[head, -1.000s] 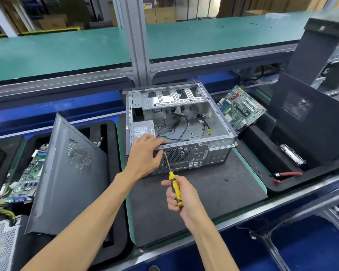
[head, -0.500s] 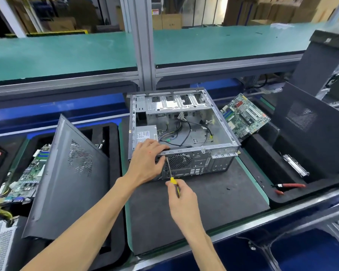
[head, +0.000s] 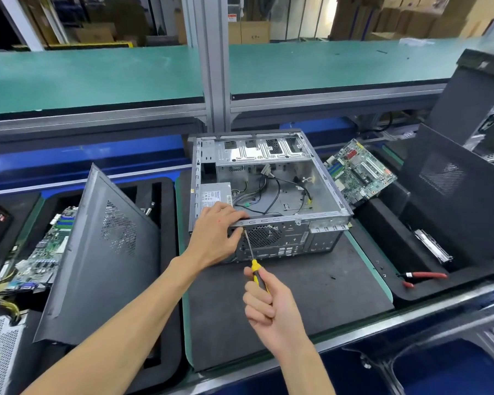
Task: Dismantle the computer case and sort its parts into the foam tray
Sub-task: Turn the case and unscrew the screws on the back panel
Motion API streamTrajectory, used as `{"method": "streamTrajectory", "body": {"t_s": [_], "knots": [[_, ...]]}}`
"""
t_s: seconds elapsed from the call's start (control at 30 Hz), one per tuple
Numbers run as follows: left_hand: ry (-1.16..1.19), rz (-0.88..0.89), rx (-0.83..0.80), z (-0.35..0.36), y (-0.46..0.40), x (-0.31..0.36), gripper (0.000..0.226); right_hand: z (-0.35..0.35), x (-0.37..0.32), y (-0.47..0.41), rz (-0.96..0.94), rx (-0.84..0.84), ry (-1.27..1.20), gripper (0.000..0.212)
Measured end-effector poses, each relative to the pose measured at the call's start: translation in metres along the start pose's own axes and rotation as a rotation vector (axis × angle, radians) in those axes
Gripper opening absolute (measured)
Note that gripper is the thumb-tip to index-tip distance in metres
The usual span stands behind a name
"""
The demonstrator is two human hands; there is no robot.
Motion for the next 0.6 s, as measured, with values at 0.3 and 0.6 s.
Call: {"method": "streamTrajectory", "body": {"t_s": [0.3,0.6], "knots": [[-0.011,0.005,-0.011,0.001,0.000,0.000,0.029,-0.006,-0.040,0.000,-0.287,0.383,0.910,0.043],[-0.004,-0.002,-0.016,0.000,0.000,0.001,0.030,-0.011,-0.034,0.004,-0.341,0.260,0.615,0.023]]}}
Point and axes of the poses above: each hand's wrist, its own y-axis away from the middle knuckle, its own z-axis out of the palm, x = y × z, the point moved 7 cm from there along -y, towards the middle knuckle, and after that the axes turned 8 degrees about -y, right-handed, at the moved point
